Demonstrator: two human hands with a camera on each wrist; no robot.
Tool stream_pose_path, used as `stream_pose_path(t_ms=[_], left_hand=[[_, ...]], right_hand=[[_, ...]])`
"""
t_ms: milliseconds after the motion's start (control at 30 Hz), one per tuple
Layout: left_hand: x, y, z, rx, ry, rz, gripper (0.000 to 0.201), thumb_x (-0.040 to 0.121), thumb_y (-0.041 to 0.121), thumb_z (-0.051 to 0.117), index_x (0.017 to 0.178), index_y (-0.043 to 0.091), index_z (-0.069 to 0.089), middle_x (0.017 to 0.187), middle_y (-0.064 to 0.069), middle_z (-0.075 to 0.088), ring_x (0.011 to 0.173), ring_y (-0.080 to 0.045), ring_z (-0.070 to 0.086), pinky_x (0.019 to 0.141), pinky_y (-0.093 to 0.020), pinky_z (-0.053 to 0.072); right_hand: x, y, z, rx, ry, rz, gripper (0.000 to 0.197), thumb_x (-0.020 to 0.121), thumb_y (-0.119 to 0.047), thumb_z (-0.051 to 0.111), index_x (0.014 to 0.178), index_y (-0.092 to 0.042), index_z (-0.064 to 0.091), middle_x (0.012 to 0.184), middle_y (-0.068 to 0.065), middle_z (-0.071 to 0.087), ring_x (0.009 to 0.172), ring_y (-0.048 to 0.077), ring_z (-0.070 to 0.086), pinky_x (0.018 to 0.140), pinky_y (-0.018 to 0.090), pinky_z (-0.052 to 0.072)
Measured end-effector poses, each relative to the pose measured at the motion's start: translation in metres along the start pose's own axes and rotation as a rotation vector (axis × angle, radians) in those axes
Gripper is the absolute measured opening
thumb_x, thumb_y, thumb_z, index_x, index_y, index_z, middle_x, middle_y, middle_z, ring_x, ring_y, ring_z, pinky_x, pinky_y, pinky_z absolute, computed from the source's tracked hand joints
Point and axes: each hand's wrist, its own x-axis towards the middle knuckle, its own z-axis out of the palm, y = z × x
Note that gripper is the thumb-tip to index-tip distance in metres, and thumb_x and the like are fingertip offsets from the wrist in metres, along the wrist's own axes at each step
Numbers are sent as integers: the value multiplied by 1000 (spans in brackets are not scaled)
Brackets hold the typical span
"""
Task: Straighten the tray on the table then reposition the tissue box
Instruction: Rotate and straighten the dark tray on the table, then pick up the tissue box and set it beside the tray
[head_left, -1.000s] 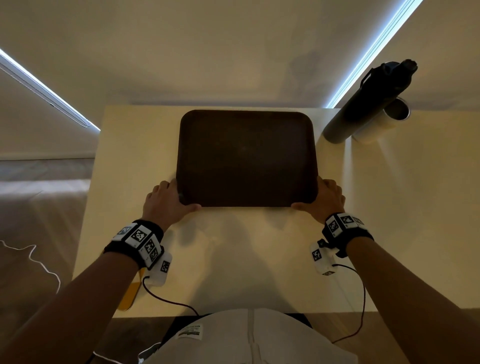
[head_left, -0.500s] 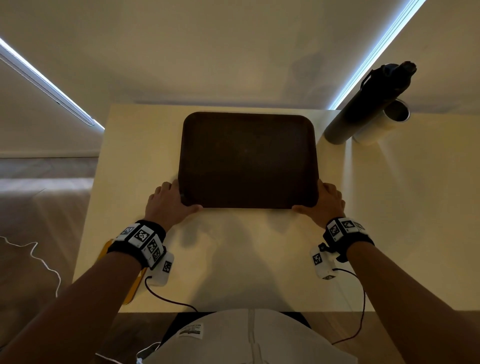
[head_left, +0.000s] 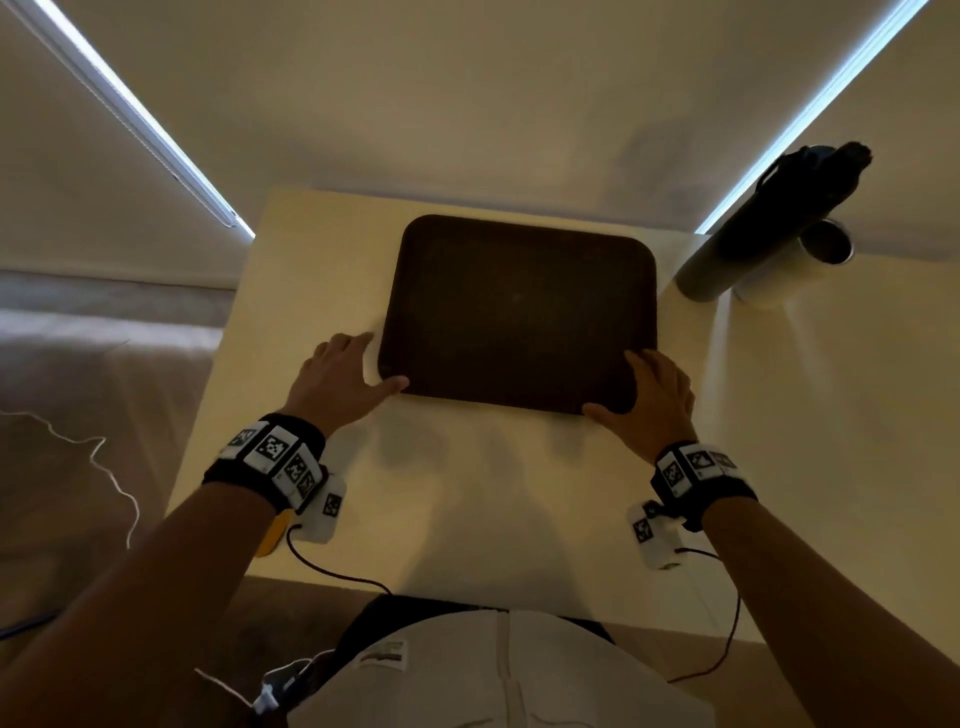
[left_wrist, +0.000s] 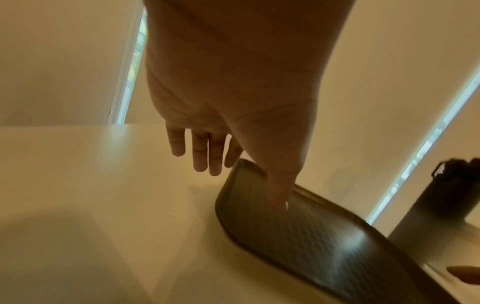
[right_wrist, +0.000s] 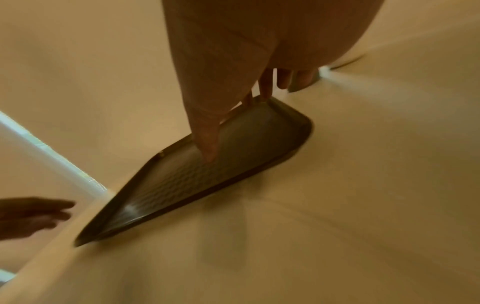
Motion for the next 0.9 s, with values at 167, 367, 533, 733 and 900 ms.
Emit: stream_pose_path(t_ms=[167,367,533,733,900], left_hand=[[-56,-35,-15,-123,81,-4,76,103,41,81,164,12,47,167,-20,51,157,-43,45,130,-60,41],[-131,-110,-8,-218,119,-84,91,91,55,89,163,14,50,167,-18,50,157,-45,42,129,-63,39],[-154,-181,3,-219,-47,-24,157,39,115,61,170,41,16,180,-8,28,166,-38,23,135,-65,29],[-133,-225,20,-270,-185,74,176,38,112,68,176,22,10,182,-8,22,166,-35,28,134,-63,36],[-116,-230,20,-300,-190,170,127,78,34,105,173,13,24,174,-15,41,156,-38,48,125,-58,51]], right_hand=[[-16,-59,15,51,-86,-403,77,77,-56,69,142,-25,40,149,6,31,138,29,24,114,50,21],[-58,-155,51,156,-405,-734,63,84,-50,66,138,-25,46,140,0,46,129,16,40,109,41,36],[-86,-224,87,130,-611,-772,75,81,-48,72,144,-28,37,142,-3,42,126,14,44,104,35,42],[-92,-281,128,79,-710,-637,104,68,-40,86,150,-25,24,150,0,34,130,18,41,106,35,39],[-95,-299,145,115,-657,-582,98,67,-34,87,147,-23,31,142,2,43,124,18,46,98,25,34]])
